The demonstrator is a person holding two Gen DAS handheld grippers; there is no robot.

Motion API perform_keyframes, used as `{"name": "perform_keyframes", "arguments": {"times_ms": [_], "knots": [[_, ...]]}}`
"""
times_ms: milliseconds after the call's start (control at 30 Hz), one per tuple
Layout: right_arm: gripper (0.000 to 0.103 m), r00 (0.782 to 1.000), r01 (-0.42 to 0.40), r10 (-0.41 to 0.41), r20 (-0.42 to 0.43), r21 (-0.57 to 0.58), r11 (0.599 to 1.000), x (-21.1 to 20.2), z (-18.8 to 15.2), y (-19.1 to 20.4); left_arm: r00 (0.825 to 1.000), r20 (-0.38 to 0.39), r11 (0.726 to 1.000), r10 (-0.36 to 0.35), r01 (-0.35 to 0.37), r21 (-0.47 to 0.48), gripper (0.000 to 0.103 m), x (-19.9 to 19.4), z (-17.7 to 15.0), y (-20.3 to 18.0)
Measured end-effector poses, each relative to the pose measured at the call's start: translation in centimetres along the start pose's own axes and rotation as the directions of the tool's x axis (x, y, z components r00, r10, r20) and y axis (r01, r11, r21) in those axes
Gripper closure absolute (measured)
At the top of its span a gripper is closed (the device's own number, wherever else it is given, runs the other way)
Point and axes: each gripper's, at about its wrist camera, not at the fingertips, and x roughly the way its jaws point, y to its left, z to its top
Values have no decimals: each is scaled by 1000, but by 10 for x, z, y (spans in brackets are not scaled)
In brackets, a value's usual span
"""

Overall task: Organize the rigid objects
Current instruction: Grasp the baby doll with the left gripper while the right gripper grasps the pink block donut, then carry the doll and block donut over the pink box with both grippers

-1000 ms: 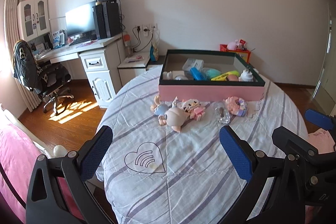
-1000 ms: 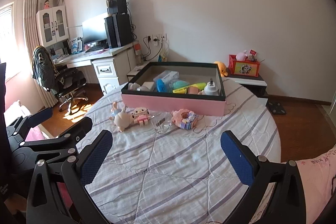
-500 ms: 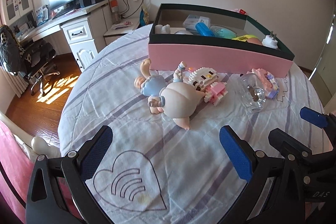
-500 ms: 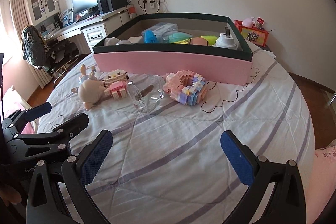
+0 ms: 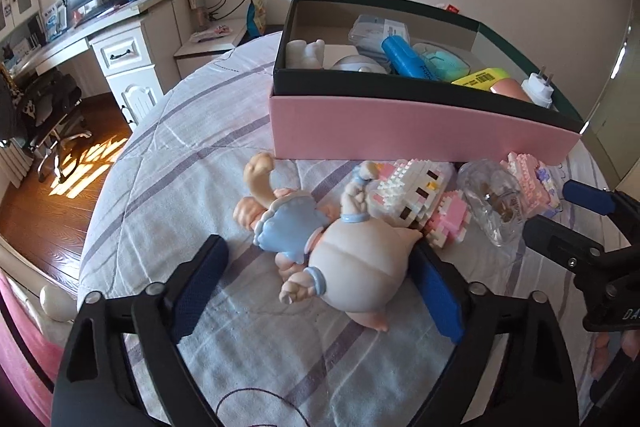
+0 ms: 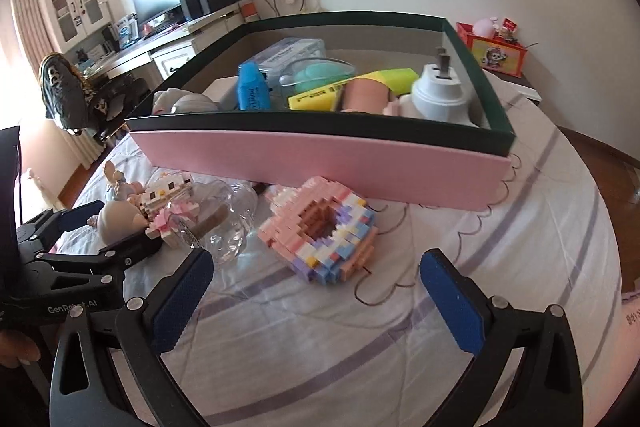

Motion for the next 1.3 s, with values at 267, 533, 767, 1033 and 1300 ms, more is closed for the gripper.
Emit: {"name": "perform_keyframes", "arguments": {"times_ms": [267, 533, 767, 1033, 1300], "knots": [[0, 999, 22, -24, 32, 44, 999, -12, -8, -14, 999, 36, 1000, -1, 2, -22, 31, -13, -12, 7], [1, 997, 66, -66, -42, -9, 998, 23, 9, -5, 999, 48, 1000, 10, -9, -27, 31, -22, -22, 8], [40, 999, 45, -47, -20, -70, 997, 19, 7, 2, 999, 52, 999, 1, 1, -39, 32, -31, -28, 3], [40, 994, -30, 29, 108, 11, 999, -33, -26, -1, 993, 120, 1000, 4, -2, -23, 32, -69, -41, -22], [39, 933, -13, 26, 359, -39, 999, -126, -45, 37, 957, 290, 1000, -21, 22, 0, 32, -142, -50, -51]]}}
